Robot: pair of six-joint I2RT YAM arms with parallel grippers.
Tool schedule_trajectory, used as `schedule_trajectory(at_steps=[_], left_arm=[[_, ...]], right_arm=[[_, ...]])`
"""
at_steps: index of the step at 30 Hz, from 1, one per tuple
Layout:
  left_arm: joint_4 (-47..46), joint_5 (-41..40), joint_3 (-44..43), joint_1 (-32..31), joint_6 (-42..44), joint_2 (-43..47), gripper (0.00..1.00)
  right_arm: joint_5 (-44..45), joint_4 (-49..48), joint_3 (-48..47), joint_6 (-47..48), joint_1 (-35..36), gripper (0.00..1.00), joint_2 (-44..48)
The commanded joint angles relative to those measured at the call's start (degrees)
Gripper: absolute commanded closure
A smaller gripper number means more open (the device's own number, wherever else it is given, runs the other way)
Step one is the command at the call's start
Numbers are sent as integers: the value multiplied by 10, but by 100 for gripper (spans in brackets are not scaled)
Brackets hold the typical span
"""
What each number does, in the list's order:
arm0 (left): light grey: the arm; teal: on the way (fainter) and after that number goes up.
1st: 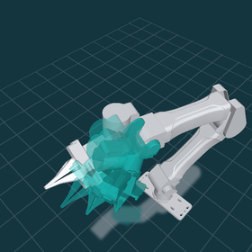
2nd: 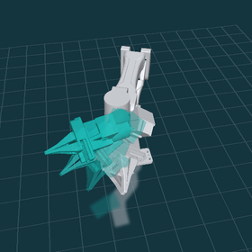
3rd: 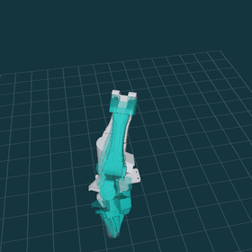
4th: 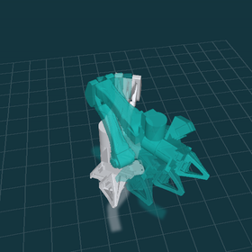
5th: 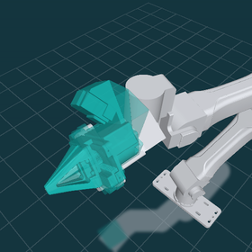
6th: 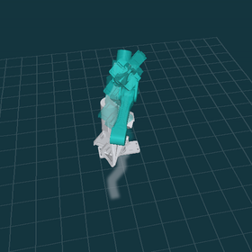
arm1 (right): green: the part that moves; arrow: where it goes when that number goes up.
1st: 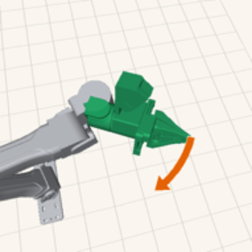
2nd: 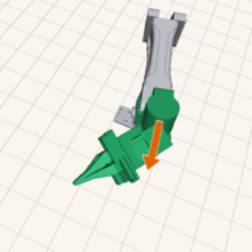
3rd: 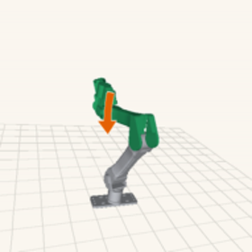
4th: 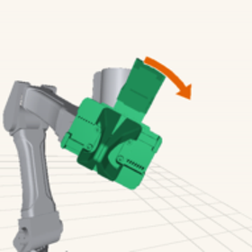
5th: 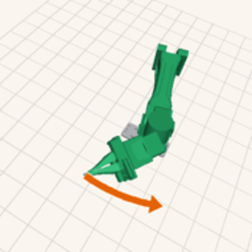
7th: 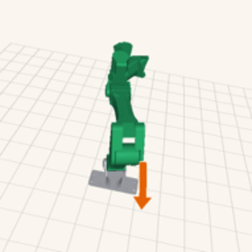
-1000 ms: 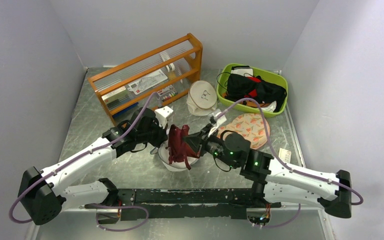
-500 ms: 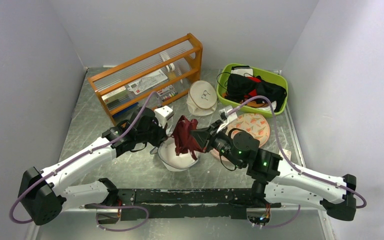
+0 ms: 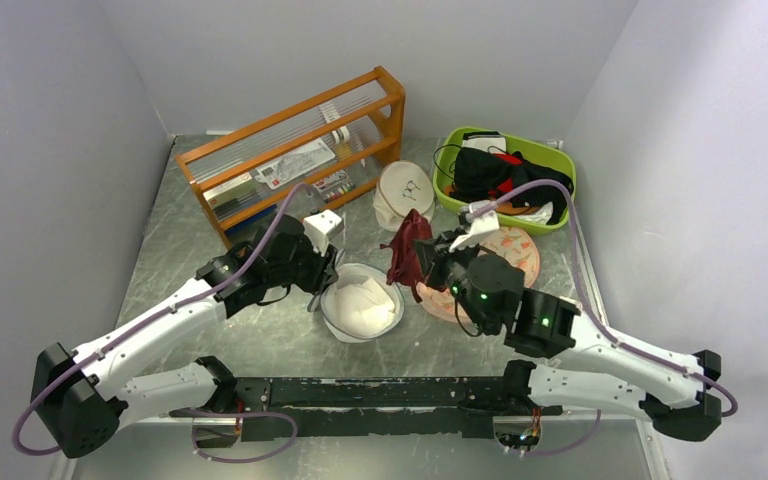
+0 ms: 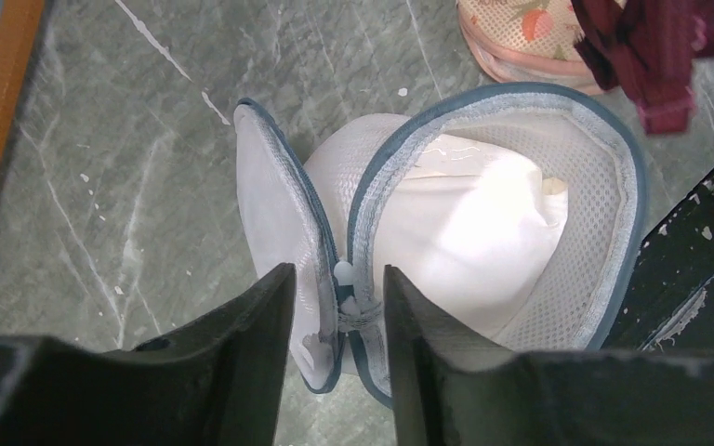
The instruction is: Unzip the laundry bag and remove the bra
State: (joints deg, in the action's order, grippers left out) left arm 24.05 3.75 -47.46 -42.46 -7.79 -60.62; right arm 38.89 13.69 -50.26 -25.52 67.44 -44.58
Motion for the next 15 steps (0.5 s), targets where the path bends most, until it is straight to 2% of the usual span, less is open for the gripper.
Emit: schedule_trajectory(at_steps=[1, 3, 8, 15], left_arm=[[0, -3, -11, 5, 5, 14, 46], [-2, -3, -9, 5, 7, 18, 40], [0, -6, -9, 5, 9, 18, 26], [-2, -17, -7, 5, 9, 40, 16]], right_arm=[[107, 42, -50, 33, -15, 100, -56], [127, 67, -83, 34, -40, 100, -93], [100, 75, -125, 51, -151, 100, -159], [76, 69, -191, 84, -322, 100, -258]])
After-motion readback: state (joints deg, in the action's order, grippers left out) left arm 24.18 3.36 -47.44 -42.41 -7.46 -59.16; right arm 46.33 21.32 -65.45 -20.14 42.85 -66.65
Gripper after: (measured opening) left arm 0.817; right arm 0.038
